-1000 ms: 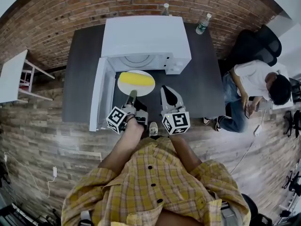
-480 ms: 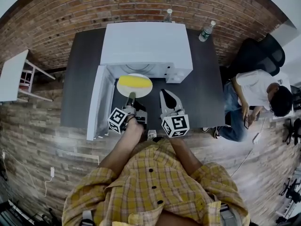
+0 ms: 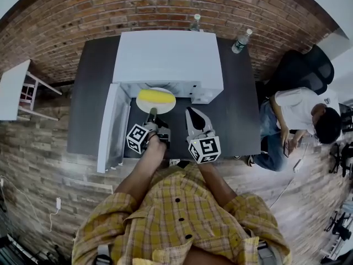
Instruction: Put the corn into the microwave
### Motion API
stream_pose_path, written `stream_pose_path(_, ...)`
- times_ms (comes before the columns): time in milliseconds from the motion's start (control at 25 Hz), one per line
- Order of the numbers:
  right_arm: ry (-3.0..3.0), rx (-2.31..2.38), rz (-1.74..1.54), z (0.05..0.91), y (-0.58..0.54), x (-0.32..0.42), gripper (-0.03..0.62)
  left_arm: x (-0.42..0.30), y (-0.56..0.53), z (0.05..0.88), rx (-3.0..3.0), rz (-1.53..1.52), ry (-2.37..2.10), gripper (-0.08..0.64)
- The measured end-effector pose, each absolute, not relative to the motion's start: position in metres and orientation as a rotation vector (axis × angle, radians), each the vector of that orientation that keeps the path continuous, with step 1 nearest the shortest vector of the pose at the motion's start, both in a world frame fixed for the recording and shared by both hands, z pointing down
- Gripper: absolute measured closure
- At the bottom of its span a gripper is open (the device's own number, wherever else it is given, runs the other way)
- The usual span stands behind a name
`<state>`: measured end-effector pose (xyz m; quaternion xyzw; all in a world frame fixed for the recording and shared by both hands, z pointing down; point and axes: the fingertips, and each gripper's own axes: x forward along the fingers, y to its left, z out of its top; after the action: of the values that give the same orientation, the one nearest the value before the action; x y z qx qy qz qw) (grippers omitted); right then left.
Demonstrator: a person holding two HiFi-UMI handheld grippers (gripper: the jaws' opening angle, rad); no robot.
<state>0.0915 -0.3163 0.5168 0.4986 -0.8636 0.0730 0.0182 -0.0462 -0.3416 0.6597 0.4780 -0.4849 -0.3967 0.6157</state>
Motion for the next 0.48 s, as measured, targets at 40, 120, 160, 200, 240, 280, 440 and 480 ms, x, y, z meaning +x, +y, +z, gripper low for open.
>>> stream_pose_path(40, -2.682, 1.542, 0.225, 0.518, -0.318, 0.092, 0.597, -0.046, -0.345, 0.663, 1.098, -0.919, -1.119, 0.528)
stream_pose_path(120, -2.679, 1.54, 0.224, 0.52, -0.32, 0.092, 0.597, -0.045, -0.353, 0.67, 1.089, -0.933, -1.118, 0.526)
stream_pose_path(160, -2.677, 1.542, 0.226, 0.521, -0.322, 0.093, 0.597, -0.045, -0.356, 0.673, 1.085, -0.939, -1.118, 0.526)
stream_pose_path(200, -2.675, 1.544, 0.228, 0.523, -0.323, 0.094, 0.597, -0.044, -0.36, 0.675, 1.084, -0.944, -1.119, 0.525)
stream_pose_path(240, -2.673, 1.545, 0.232, 0.524, -0.324, 0.094, 0.597, -0.043, -0.363, 0.676, 1.085, -0.946, -1.121, 0.525)
stream_pose_path(280, -2.672, 1.545, 0.234, 0.526, -0.325, 0.095, 0.597, -0.042, -0.367, 0.678, 1.085, -0.947, -1.124, 0.525)
stream_pose_path(440, -2.674, 1.519, 0.228, 0.529, -0.325, 0.09, 0.597, -0.043, -0.38, 0.686, 1.081, -0.945, -1.142, 0.525)
stream_pose_path(480, -2.676, 1.513, 0.226, 0.529, -0.325, 0.089, 0.597, -0.044, -0.383, 0.689, 1.078, -0.939, -1.151, 0.525)
